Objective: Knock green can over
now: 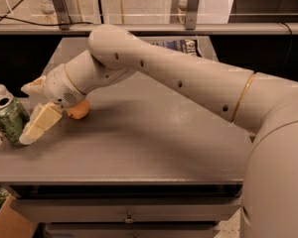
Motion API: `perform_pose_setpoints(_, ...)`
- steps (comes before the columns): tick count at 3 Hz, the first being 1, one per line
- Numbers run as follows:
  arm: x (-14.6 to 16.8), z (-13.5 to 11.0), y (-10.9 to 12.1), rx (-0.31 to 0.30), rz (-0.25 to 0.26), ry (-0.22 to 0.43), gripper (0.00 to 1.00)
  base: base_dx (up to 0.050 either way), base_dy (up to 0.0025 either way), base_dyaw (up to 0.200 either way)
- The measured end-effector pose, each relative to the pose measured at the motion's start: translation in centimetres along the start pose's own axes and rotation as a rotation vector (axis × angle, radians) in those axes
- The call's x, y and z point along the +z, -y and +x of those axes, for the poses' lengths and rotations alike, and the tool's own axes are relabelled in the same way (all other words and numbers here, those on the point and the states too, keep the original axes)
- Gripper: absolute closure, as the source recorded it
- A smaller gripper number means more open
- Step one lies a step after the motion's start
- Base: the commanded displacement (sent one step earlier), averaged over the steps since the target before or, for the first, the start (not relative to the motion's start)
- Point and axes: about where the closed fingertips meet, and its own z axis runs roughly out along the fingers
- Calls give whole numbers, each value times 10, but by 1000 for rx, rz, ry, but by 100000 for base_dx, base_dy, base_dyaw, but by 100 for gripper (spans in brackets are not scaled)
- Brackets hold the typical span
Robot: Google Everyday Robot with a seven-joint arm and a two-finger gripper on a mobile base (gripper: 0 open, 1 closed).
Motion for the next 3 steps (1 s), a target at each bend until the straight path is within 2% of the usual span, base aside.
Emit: perform_pose_setpoints(3, 21, 5, -3, 51, -6, 40, 86, 0, 0, 0)
